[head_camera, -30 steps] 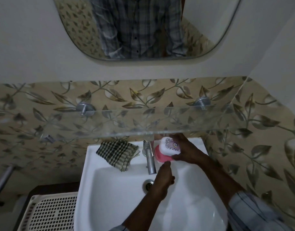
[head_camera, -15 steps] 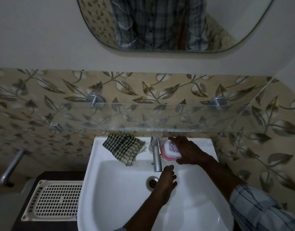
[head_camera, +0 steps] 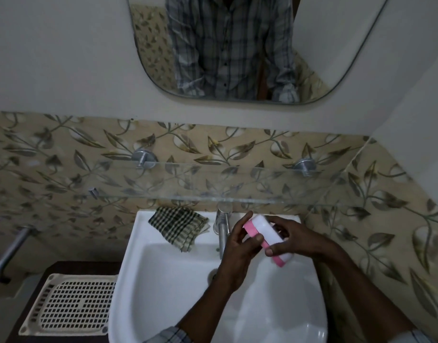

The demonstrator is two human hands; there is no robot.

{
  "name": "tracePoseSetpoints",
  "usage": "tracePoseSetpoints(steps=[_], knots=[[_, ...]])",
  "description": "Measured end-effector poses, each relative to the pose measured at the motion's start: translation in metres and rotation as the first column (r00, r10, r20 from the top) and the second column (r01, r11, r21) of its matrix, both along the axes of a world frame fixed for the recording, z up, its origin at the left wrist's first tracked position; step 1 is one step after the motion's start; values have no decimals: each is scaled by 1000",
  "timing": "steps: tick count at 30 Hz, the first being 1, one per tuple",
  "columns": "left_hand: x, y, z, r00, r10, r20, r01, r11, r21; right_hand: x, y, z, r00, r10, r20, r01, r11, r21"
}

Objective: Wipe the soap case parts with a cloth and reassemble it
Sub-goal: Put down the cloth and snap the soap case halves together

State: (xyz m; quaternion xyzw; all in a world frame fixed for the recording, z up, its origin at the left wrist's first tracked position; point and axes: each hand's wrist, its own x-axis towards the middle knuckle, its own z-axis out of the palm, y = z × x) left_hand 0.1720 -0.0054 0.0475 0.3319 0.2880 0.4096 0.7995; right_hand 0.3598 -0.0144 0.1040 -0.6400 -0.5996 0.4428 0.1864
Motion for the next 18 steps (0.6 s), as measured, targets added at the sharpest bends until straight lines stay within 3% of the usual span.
tracePoseSetpoints(steps=[18], knots=[[-23, -12, -2, 996, -29, -88, 31, 999, 17, -25, -29, -2, 995, -73, -62, 72, 997, -23]])
